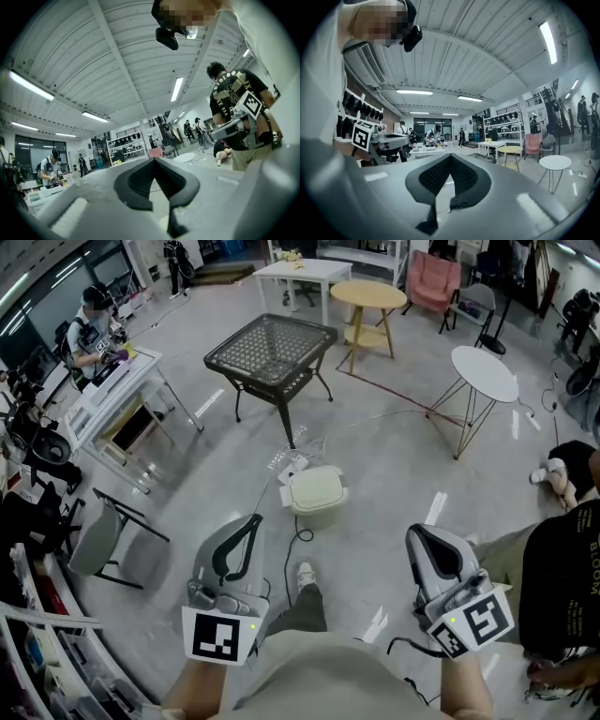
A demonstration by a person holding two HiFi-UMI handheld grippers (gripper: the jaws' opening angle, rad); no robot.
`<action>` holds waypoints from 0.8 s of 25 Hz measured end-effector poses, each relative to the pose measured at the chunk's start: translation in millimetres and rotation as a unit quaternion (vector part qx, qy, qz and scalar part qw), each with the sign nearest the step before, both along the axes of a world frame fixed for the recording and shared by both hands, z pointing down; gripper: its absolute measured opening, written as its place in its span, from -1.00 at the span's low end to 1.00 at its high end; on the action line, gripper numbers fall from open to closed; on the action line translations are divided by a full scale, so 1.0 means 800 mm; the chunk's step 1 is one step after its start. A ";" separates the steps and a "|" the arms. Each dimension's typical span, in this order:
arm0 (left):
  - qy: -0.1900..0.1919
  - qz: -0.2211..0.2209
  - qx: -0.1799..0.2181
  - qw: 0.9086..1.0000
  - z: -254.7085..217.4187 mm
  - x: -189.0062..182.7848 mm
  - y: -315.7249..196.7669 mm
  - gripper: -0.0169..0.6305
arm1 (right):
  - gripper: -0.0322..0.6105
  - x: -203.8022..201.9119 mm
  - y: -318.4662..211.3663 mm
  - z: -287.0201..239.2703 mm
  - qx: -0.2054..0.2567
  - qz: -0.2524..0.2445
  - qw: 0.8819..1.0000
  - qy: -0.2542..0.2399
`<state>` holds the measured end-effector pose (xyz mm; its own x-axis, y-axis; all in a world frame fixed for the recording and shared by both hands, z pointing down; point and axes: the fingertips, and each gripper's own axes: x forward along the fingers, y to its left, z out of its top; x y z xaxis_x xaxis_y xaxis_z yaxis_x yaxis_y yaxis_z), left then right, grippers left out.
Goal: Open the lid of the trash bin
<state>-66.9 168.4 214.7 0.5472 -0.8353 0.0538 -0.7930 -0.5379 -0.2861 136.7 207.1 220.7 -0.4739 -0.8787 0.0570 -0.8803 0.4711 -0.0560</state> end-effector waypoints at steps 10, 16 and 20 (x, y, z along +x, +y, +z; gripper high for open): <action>-0.023 0.005 -0.018 1.000 0.007 -0.047 -0.201 -0.94 | -0.89 -0.046 -0.205 0.000 -0.024 0.001 1.000 0.015; -0.010 0.000 -0.025 1.000 0.010 -0.077 -0.296 -0.94 | -0.89 -0.066 -0.296 0.004 -0.030 0.011 0.999 0.025; -0.009 0.002 -0.021 1.000 0.012 -0.083 -0.323 -0.94 | -0.89 -0.066 -0.322 0.015 -0.044 0.017 0.999 0.028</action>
